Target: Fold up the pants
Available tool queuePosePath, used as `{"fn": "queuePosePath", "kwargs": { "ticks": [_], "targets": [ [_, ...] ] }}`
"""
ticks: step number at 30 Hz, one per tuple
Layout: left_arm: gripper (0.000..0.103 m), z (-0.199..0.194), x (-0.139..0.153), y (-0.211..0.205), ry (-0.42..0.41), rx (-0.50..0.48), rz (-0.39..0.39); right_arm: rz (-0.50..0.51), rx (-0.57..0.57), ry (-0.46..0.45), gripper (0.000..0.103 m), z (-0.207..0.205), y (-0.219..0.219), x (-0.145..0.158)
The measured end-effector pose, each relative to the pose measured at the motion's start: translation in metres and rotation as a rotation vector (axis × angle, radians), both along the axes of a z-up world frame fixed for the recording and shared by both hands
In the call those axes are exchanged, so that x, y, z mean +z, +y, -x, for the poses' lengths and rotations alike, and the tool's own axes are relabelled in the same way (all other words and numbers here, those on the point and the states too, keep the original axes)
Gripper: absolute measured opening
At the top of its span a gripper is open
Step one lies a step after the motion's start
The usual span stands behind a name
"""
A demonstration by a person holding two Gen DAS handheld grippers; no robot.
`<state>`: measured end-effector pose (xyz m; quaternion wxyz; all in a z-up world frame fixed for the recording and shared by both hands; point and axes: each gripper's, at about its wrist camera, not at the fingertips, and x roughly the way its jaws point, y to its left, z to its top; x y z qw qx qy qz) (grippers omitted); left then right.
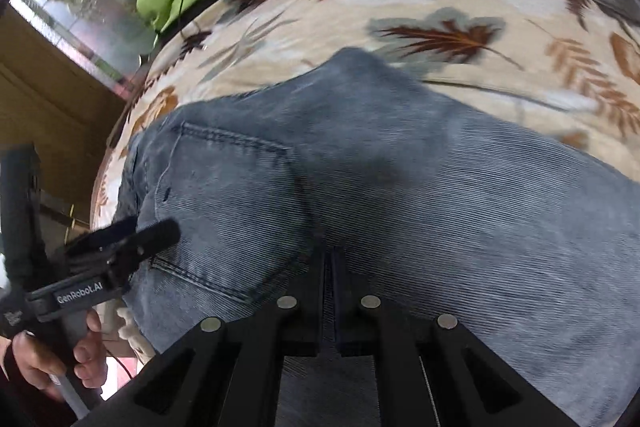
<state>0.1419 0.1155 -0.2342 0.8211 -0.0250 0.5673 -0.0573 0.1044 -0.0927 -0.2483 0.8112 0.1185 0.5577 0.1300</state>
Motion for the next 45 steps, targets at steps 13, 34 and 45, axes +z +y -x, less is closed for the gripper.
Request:
{"fn": "queuePosePath", "kwargs": {
  "ticks": [13,34,45],
  "targets": [
    [0.103,0.015,-0.006,-0.007,-0.051,-0.067,-0.025,-0.038,0.054,-0.022,0.006,0.002,-0.010,-0.008],
    [0.044,0.092,0.043,0.001,-0.274,-0.099,-0.076,0.102,0.083,-0.126,0.006,0.046,-0.031,0.033],
    [0.001,0.104,0.064,-0.040,-0.318,-0.148,-0.085,0.103,-0.027,-0.154,0.006,0.066,-0.091,0.037]
  ]
}}
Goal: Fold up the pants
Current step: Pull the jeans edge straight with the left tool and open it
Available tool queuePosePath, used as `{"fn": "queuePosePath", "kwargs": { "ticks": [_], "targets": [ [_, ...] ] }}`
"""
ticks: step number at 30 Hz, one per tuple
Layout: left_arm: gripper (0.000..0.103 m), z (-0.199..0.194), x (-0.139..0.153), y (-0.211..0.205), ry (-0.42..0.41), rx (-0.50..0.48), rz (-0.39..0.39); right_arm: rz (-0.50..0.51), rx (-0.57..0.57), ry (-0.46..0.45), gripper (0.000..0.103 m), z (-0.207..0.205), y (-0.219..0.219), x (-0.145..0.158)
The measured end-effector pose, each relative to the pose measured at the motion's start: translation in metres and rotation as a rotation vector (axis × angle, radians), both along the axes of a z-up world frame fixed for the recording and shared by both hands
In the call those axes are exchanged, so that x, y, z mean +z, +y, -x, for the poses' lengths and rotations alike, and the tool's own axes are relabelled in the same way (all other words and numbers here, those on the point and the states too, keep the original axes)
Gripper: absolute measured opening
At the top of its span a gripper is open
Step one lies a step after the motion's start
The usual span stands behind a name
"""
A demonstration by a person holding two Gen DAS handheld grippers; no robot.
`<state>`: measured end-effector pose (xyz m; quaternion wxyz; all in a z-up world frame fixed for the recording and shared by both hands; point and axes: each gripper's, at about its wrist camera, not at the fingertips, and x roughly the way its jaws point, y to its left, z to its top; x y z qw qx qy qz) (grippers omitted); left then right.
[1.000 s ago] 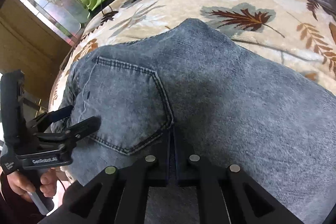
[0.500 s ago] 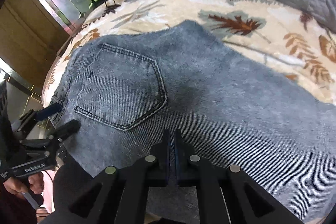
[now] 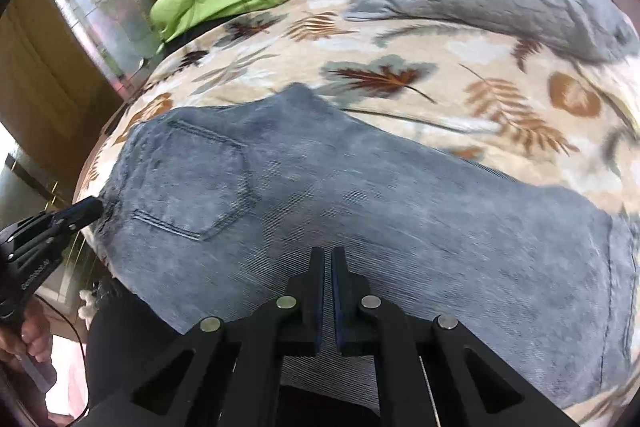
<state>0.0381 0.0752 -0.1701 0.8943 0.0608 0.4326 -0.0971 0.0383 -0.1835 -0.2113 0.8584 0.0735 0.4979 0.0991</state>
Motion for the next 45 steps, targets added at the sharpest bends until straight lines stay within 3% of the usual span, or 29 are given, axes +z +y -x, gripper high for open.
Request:
{"fn": "queuePosePath", "kwargs": {
  "ticks": [6,12,20,23,28,34,40,42,44,45],
  "targets": [
    [0.000,0.002,-0.002,-0.036,0.012,-0.064,-0.019,-0.008,-0.107,0.028,0.006,0.018,-0.052,-0.017],
    [0.000,0.002,-0.021,-0.082,0.077,-0.163,-0.028,-0.020,-0.212,0.040,0.006,0.036,-0.099,-0.026],
    [0.000,0.002,-0.058,-0.123,0.191,-0.252,-0.050,-0.025,-0.240,0.063,0.006,0.045,-0.118,-0.041],
    [0.000,0.002,-0.072,-0.120,0.236,-0.242,-0.052,-0.022,-0.232,0.047,0.006,0.049,-0.118,-0.043],
    [0.000,0.004,-0.067,-0.115,0.239,-0.239,-0.050,-0.002,-0.232,0.072,0.006,0.051,-0.116,-0.038],
    [0.000,-0.007,-0.037,-0.083,0.159,-0.188,-0.048,-0.046,-0.142,0.050,0.006,0.039,-0.084,-0.025],
    [0.000,-0.027,-0.029,-0.022,0.149,-0.016,-0.093,-0.070,0.024,0.055,0.006,0.009,-0.015,-0.020],
    [0.008,-0.032,-0.036,0.002,0.174,0.048,-0.128,-0.069,0.084,0.083,0.006,-0.001,0.015,-0.021],
    [0.035,-0.033,-0.043,0.020,0.199,0.078,-0.127,-0.076,0.125,0.104,0.006,-0.007,0.037,-0.023],
    [0.057,-0.032,-0.045,0.027,0.200,0.094,-0.131,-0.079,0.149,0.118,0.006,-0.009,0.050,-0.024]
  ]
}}
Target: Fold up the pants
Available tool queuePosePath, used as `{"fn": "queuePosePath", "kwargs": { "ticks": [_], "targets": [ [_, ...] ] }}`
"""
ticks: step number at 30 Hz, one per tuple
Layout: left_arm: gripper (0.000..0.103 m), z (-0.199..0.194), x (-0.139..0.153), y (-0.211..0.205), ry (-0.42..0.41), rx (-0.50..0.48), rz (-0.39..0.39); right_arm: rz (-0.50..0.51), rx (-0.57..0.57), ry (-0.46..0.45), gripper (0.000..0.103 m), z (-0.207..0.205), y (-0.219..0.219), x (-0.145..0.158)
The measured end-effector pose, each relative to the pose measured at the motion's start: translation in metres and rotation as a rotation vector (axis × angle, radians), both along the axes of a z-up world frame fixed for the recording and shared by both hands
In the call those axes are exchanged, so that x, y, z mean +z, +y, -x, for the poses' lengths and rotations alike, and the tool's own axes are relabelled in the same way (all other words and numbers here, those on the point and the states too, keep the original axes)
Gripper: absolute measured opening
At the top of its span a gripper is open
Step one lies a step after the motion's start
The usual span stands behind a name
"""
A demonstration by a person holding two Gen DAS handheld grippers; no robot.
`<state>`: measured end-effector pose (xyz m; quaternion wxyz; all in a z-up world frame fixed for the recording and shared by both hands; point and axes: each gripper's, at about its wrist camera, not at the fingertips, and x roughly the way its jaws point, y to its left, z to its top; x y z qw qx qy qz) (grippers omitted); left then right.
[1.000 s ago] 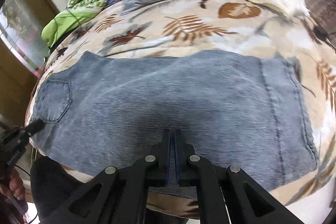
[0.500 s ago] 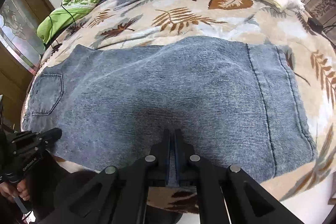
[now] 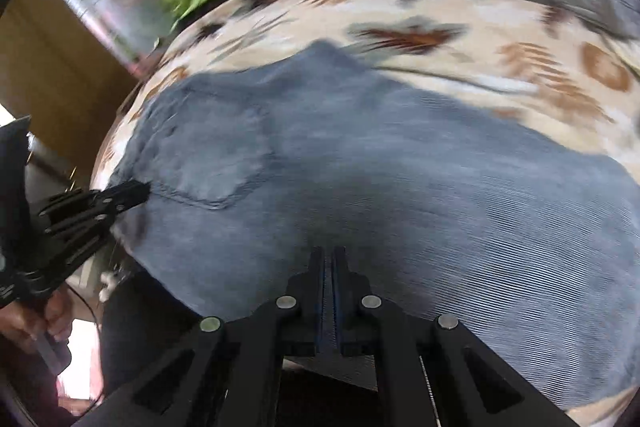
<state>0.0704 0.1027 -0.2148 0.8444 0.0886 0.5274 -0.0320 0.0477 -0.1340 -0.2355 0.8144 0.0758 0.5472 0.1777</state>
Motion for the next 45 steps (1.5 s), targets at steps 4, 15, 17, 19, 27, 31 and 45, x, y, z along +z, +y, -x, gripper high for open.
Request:
{"fn": "queuePosePath", "kwargs": {
  "ticks": [4,15,17,19,27,31,45],
  "targets": [
    [0.066,0.003,-0.003,0.018,-0.019,0.022,-0.019,0.024,0.053,0.033,0.006,-0.005,0.032,-0.009],
    [0.076,0.001,-0.014,0.028,-0.023,0.027,-0.005,0.067,0.099,0.026,0.006,-0.007,0.055,-0.005],
    [0.076,0.003,-0.014,0.030,-0.027,0.031,0.007,0.075,0.114,0.000,0.006,-0.005,0.062,-0.001],
    [0.076,0.004,-0.013,0.029,-0.026,0.025,0.004,0.106,0.141,0.010,0.006,-0.004,0.068,-0.008],
    [0.034,0.015,-0.002,0.026,-0.038,-0.001,0.034,0.100,0.130,0.002,0.006,0.001,0.054,-0.004],
    [0.034,0.019,-0.003,0.011,-0.033,-0.041,0.014,0.093,0.076,-0.004,0.006,-0.003,0.037,-0.002],
    [0.047,0.024,0.000,0.021,-0.023,-0.025,0.009,0.037,0.000,-0.020,0.006,0.006,-0.010,0.002]
  ]
}}
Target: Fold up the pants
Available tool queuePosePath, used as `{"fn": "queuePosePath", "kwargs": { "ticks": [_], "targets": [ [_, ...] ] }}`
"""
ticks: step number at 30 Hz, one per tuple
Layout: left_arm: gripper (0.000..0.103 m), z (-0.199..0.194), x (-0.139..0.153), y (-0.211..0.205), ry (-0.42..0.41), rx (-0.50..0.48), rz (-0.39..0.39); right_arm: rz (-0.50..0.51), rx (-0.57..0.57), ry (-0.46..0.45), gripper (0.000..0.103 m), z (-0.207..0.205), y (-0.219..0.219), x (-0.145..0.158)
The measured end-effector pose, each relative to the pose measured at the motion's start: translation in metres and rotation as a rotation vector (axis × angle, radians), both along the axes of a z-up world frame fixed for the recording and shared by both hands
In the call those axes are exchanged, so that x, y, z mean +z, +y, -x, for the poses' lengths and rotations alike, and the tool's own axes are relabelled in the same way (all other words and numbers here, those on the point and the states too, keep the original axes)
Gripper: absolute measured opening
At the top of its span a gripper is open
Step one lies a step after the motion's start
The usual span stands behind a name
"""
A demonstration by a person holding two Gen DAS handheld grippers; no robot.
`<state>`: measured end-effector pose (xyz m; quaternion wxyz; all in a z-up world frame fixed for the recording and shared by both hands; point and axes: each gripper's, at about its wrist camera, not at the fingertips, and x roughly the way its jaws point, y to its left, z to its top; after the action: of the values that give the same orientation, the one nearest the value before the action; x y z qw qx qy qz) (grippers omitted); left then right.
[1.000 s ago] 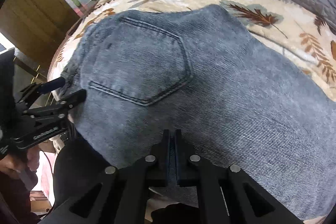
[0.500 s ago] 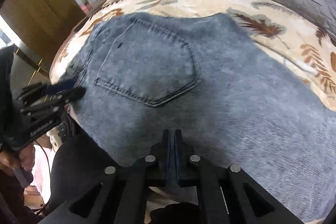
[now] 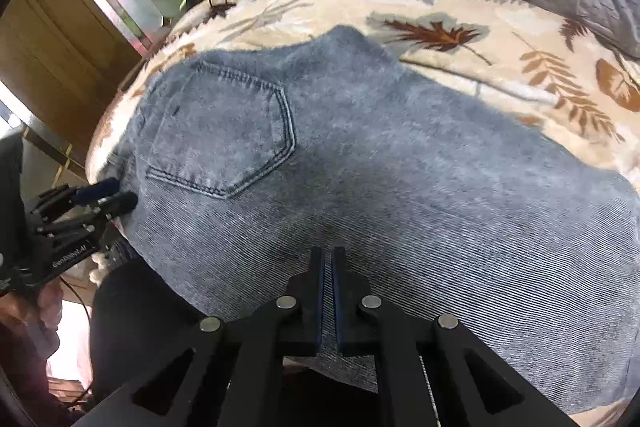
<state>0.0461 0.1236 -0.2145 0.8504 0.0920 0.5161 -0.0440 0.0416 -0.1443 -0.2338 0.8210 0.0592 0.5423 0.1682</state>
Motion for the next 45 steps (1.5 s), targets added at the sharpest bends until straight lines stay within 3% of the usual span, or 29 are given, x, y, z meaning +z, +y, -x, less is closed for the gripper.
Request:
{"fn": "queuePosePath", "kwargs": {
  "ticks": [2,5,10,15,19,22,33,45],
  "targets": [
    [0.055,0.006,0.004,0.000,-0.022,-0.008,-0.025,-0.033,0.001,-0.001,0.006,0.000,0.004,0.005],
    [0.057,0.012,0.004,0.002,-0.040,-0.014,-0.055,-0.073,0.053,0.002,0.006,0.004,0.022,0.012],
    [0.058,0.010,-0.009,0.014,-0.022,0.004,-0.049,-0.057,0.162,0.000,0.006,0.008,0.072,0.013],
    [0.060,0.009,-0.016,0.017,-0.031,-0.011,-0.043,-0.026,0.188,0.000,0.006,0.003,0.098,0.008],
    [0.069,0.007,-0.021,0.024,-0.022,0.002,-0.019,0.006,0.190,0.024,0.006,-0.005,0.109,-0.002],
    [0.073,0.005,-0.024,0.032,-0.006,0.015,0.019,0.019,0.187,0.058,0.006,-0.009,0.111,-0.015],
    [0.076,0.004,-0.027,0.038,0.001,0.030,0.062,-0.024,0.180,0.037,0.006,-0.010,0.107,-0.019],
    [0.076,0.014,0.009,0.043,-0.109,0.019,0.033,-0.073,0.170,0.018,0.006,-0.003,0.094,-0.022]
  ]
}}
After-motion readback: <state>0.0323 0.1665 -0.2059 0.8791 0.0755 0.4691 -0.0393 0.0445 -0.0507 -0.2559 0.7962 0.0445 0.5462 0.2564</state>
